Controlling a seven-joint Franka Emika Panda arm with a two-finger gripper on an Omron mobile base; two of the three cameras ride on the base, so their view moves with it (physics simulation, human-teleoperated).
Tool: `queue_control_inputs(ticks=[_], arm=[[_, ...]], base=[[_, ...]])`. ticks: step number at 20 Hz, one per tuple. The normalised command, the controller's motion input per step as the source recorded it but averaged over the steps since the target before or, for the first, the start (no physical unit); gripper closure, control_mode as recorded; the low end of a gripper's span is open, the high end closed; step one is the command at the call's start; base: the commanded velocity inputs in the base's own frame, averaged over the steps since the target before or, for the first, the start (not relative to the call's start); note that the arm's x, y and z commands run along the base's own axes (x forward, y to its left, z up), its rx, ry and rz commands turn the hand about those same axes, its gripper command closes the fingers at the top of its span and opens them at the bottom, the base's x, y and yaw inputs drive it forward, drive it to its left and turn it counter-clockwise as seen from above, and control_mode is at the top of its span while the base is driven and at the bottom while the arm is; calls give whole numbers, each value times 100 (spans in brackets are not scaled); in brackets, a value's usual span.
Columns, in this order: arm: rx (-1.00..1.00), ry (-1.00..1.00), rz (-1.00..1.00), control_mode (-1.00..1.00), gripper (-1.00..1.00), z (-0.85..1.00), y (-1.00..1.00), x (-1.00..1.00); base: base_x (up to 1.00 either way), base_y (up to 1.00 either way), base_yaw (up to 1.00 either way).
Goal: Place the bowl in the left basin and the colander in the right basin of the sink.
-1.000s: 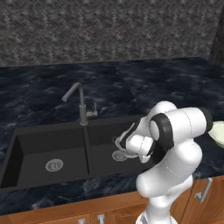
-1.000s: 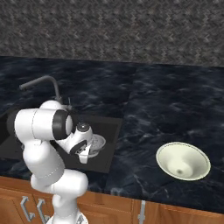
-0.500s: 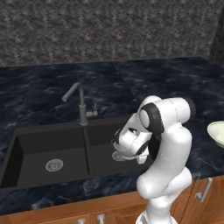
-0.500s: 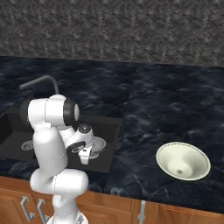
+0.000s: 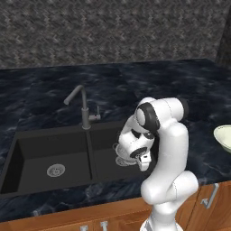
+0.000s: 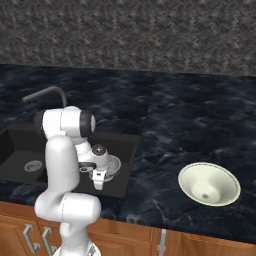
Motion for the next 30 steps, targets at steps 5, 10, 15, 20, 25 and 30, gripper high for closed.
queue_control_inputs(ticks=[5, 10, 15, 20, 25, 30], arm=[[0, 0, 1, -100, 100, -20, 0, 2], [0, 0, 0, -100, -100, 0, 0, 0], [0, 0, 0, -100, -100, 0, 0, 0], [0, -1, 0, -100, -100, 19, 0, 0], [-1, 0, -5, -100, -100, 68, 0, -1], [-1, 0, -7, -100, -100, 81, 0, -2]], base=[[0, 0, 0], [0, 0, 0], [0, 0, 0], [0, 0, 0], [0, 0, 0], [0, 0, 0]])
